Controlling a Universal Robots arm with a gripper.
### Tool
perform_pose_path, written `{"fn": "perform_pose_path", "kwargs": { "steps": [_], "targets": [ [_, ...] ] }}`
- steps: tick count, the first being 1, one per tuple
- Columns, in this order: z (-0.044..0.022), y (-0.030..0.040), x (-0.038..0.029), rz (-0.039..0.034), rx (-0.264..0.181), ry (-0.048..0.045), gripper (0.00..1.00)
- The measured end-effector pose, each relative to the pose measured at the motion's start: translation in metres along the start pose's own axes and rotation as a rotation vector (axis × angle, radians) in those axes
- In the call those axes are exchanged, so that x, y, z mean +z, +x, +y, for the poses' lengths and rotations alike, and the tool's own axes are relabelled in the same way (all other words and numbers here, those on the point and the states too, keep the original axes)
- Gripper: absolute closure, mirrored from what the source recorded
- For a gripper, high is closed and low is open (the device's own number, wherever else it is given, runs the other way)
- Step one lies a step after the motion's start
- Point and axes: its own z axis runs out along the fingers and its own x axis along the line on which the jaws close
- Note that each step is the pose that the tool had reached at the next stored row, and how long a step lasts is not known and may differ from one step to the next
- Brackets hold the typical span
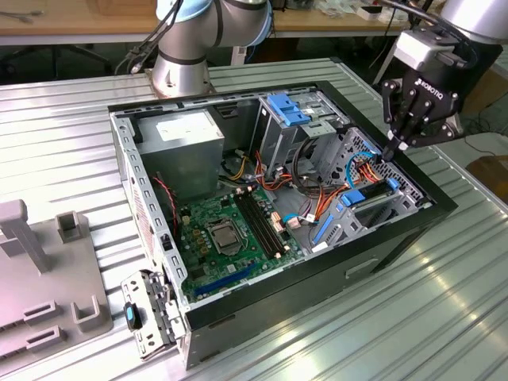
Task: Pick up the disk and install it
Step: 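Insert the second disk wire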
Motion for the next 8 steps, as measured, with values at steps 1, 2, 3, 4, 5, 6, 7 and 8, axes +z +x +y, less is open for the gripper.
{"fn": "perform_pose_path", "kwargs": {
  "steps": [1, 2, 3, 4, 5, 6, 7, 8],
  "targets": [
    [-0.0001, 0.0000, -0.0016, 0.0000, 0.000, -0.0037, 0.89],
    [-0.0001, 0.0000, -0.0022, 0.0000, 0.000, -0.0075, 0.89],
    [-0.0001, 0.0000, -0.0022, 0.0000, 0.000, -0.0076, 0.88],
    [-0.0001, -0.0001, -0.0023, 0.0002, -0.001, -0.0076, 0.88],
    [-0.0001, -0.0008, -0.0024, 0.0004, -0.001, -0.0076, 0.76],
    [-0.0001, -0.0021, -0.0023, 0.0003, -0.001, -0.0075, 0.70],
    [0.0000, -0.0038, -0.0020, 0.0002, -0.002, -0.0075, 0.70],
    [0.0001, -0.0079, -0.0016, 0.0004, -0.002, -0.0075, 0.64]
  ]
}}
